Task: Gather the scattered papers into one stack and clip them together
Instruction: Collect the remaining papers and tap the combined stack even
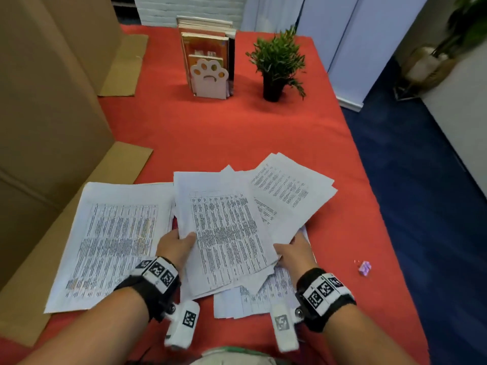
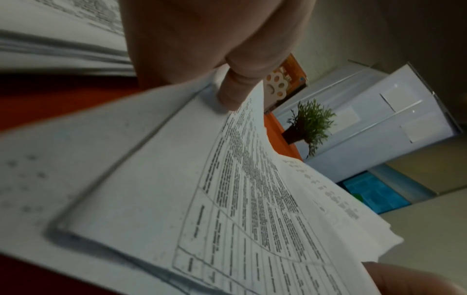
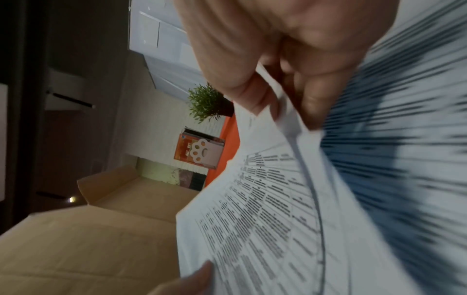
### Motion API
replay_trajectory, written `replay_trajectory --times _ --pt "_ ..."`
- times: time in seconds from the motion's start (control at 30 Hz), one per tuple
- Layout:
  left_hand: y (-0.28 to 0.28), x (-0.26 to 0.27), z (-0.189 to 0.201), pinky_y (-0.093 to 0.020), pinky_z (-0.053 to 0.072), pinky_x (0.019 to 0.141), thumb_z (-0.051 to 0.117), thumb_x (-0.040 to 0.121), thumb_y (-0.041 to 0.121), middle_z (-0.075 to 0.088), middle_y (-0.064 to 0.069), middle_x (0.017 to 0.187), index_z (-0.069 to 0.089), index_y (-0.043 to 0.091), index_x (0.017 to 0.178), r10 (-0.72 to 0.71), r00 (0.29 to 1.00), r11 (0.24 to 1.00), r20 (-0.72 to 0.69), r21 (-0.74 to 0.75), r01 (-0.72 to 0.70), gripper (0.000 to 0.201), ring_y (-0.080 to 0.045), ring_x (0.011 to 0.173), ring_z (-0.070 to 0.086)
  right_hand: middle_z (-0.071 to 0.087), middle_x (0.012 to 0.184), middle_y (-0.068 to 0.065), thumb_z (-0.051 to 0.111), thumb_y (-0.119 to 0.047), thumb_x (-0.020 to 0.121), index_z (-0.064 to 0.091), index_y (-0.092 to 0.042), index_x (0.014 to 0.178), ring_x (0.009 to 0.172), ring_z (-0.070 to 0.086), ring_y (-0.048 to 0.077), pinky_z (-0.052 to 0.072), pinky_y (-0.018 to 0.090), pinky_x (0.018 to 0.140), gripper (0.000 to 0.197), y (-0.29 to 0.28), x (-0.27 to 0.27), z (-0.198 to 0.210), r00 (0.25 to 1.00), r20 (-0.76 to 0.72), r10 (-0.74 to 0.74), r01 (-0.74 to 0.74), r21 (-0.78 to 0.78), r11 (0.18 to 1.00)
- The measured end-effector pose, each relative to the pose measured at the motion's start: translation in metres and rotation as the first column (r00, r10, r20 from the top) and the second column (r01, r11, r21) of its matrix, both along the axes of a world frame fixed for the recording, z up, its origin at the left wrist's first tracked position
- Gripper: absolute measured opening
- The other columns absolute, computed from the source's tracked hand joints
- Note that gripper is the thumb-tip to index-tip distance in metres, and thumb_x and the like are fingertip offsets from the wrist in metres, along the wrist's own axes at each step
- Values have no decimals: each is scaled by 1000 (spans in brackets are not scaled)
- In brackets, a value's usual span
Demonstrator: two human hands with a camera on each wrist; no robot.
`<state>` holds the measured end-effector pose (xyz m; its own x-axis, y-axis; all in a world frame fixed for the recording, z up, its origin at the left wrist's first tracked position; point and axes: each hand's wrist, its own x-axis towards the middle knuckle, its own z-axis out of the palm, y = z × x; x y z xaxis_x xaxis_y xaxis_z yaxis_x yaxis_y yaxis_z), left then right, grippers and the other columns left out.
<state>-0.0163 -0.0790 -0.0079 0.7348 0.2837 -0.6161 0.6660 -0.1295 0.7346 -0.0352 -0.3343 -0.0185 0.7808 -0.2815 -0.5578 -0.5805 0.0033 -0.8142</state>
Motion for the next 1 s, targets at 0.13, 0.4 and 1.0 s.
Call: replay_trajectory --times 0.13,0.4,1.0 --pt "-11 -8 15 -33 50 75 62 86 17 66 -15 95 65 3 99 -41 999 987 22 159 37 19 -29 83 63 67 105 -1 55 -20 85 48 -28 119 95 65 24 55 55 80 36 -14 -6 -1 990 -74 -116 125 134 983" --pt "12 -9 22 -50 56 81 71 75 15 71 -12 89 67 13 97 -101 987 974 123 216 73 23 -32 83 68 66 90 15 45 -1 87 56 -11 101 68 63 26 57 34 55 20 -45 24 11 973 -63 -220 223 52 973" --pt "-20 10 12 -58 53 84 78 71 12 65 -11 113 47 20 115 -167 978 983 125 -57 175 55 -32 97 65 59 122 16 38 6 84 50 -9 129 113 54 30 38 25 88 49 -60 31 33 966 -2 258 -217 -547 808"
